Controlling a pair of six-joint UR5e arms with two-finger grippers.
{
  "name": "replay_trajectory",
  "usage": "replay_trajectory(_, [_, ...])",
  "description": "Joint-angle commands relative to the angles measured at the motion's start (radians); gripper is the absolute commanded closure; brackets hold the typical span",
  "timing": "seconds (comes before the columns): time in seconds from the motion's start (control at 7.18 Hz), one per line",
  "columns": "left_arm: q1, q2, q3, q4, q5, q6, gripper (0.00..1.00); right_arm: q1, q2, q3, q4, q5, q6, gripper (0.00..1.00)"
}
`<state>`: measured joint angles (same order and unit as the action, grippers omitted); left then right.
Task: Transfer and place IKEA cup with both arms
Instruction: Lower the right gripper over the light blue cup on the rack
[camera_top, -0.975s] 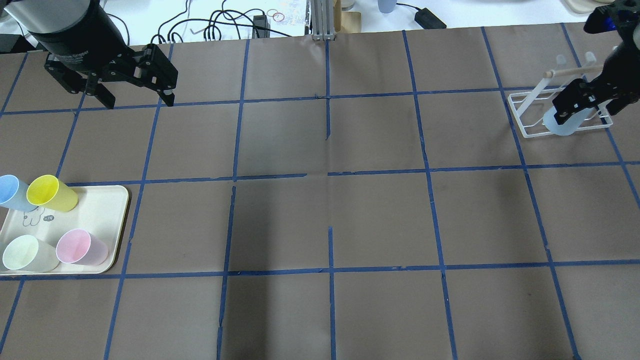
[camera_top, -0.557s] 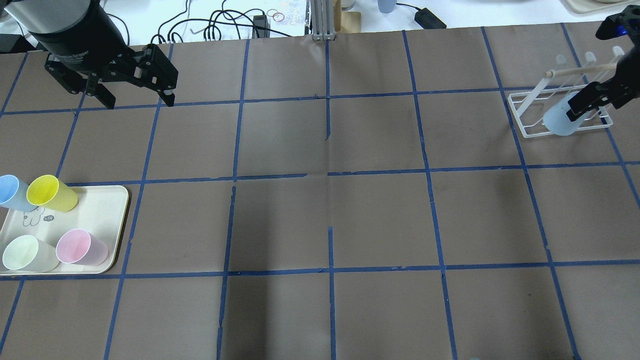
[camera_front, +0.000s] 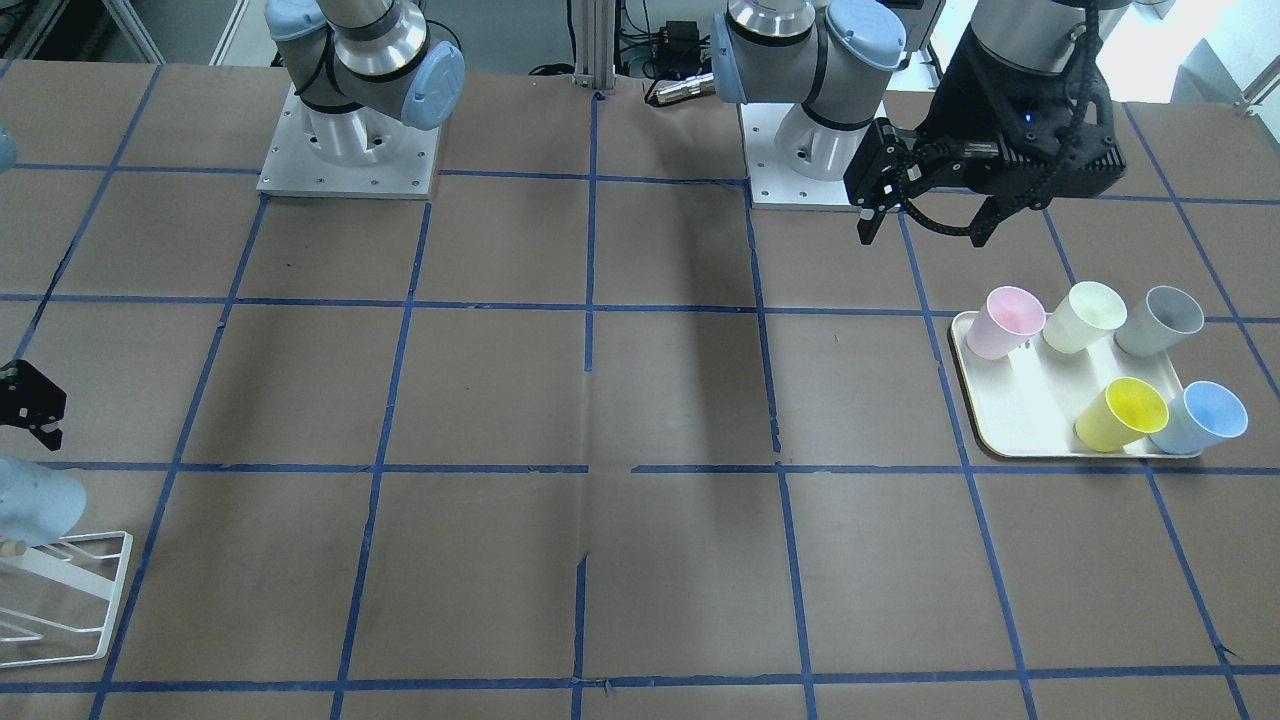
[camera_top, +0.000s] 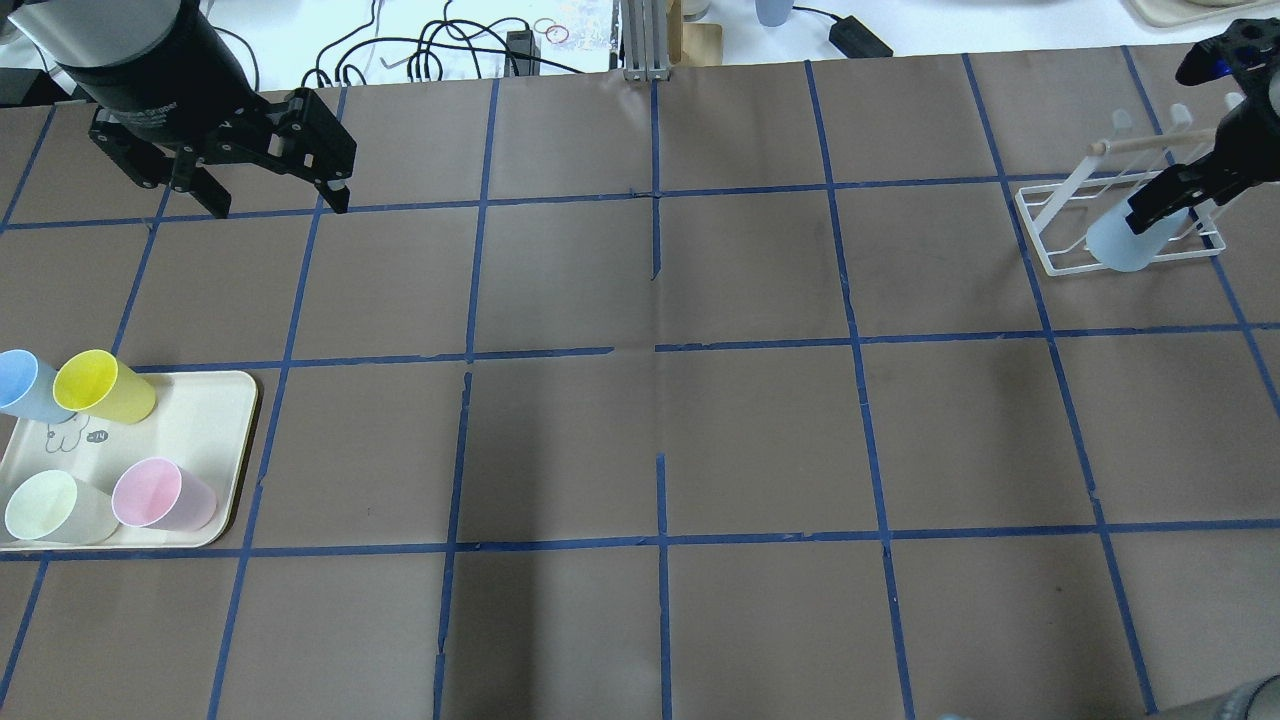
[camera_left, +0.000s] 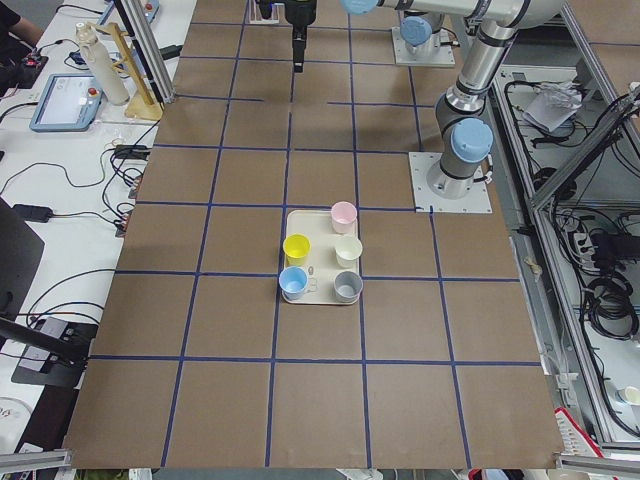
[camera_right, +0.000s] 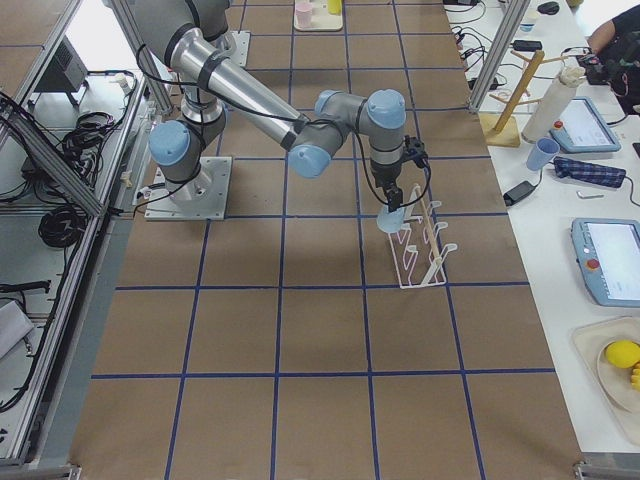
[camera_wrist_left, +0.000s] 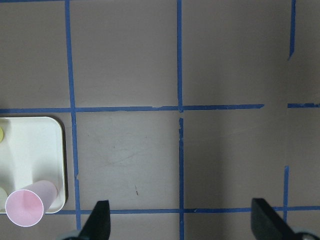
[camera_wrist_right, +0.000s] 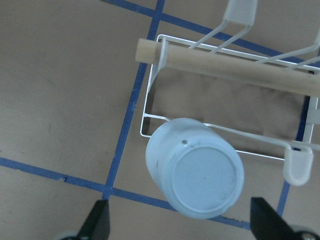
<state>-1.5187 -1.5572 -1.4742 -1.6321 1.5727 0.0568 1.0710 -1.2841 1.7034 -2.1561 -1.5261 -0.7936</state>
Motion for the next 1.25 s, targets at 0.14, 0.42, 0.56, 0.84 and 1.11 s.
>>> replay_trajectory(0.14, [0.000, 0.000, 0.000, 0.000, 0.001, -0.002, 0.00, 0.001, 0.048, -0.028, -0.015, 0.000, -0.003, 0.00])
replay_trajectory(0.42, [0.000, -0.001, 0.000, 0.002, 0.000, -0.002, 0.00, 0.001, 0.057, -0.028, -0.016, 0.001, 0.004, 0.00])
replay_trajectory(0.56, [0.000, -0.003, -0.001, 0.002, 0.000, 0.000, 0.00, 0.003, 0.060, -0.030, -0.016, 0.001, 0.005, 0.00])
replay_trajectory(0.84, [0.002, -0.003, 0.002, 0.002, 0.000, -0.002, 0.00, 0.003, 0.072, -0.028, -0.016, 0.003, 0.007, 0.00])
replay_trajectory(1.11, [0.002, -0.003, 0.003, 0.002, 0.000, -0.002, 0.00, 0.003, 0.078, -0.028, -0.016, 0.003, 0.007, 0.03])
